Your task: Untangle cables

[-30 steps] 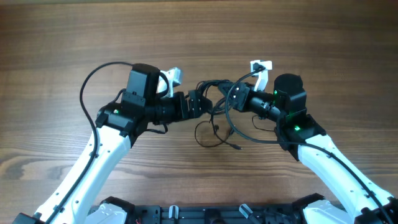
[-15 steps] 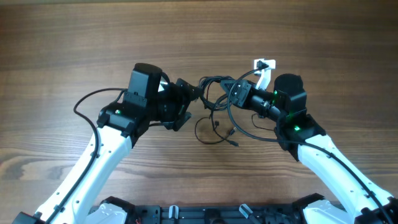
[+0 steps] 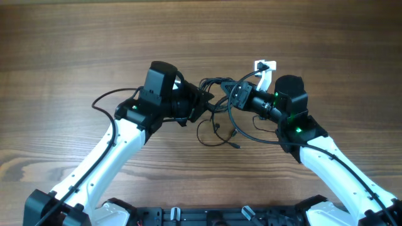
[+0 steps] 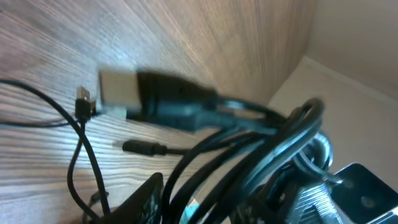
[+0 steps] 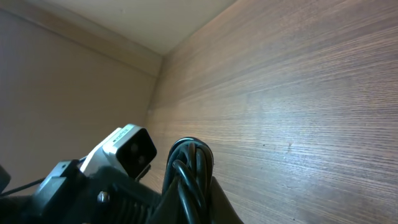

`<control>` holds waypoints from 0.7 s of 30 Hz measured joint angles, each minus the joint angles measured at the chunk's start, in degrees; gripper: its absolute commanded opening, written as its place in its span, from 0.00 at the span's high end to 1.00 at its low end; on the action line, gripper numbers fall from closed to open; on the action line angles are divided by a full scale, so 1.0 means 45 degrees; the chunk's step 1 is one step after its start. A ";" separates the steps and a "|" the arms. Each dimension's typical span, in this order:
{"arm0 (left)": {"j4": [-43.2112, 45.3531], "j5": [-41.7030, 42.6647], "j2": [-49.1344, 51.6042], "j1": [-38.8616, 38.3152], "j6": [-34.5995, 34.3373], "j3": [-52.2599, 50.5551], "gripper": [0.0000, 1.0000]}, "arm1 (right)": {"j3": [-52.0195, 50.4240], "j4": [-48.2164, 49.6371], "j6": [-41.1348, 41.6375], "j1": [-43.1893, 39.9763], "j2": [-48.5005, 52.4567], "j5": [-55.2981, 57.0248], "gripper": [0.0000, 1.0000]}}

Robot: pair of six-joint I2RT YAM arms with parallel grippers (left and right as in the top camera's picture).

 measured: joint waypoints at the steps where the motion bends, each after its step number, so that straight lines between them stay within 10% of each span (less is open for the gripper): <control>1: 0.0010 0.0000 0.0000 -0.0121 -0.0005 0.0000 0.66 | 0.0000 0.0000 0.0000 0.0000 0.0000 0.0000 0.96; 7: 0.0005 -0.0073 0.0000 -0.0612 -0.0049 -0.0015 0.96 | 0.0000 0.0005 0.0000 0.0000 0.0000 0.0019 0.96; 13: -0.0408 -0.0801 0.0000 -0.0631 0.0554 -0.0034 0.96 | -0.0005 -0.0588 0.0039 0.0102 0.0005 -0.0015 0.93; 21: -0.0699 -0.1855 -0.0029 0.0325 0.6426 -0.0049 0.96 | 0.0000 -0.1423 -0.1778 -0.0015 0.0010 -0.0816 0.35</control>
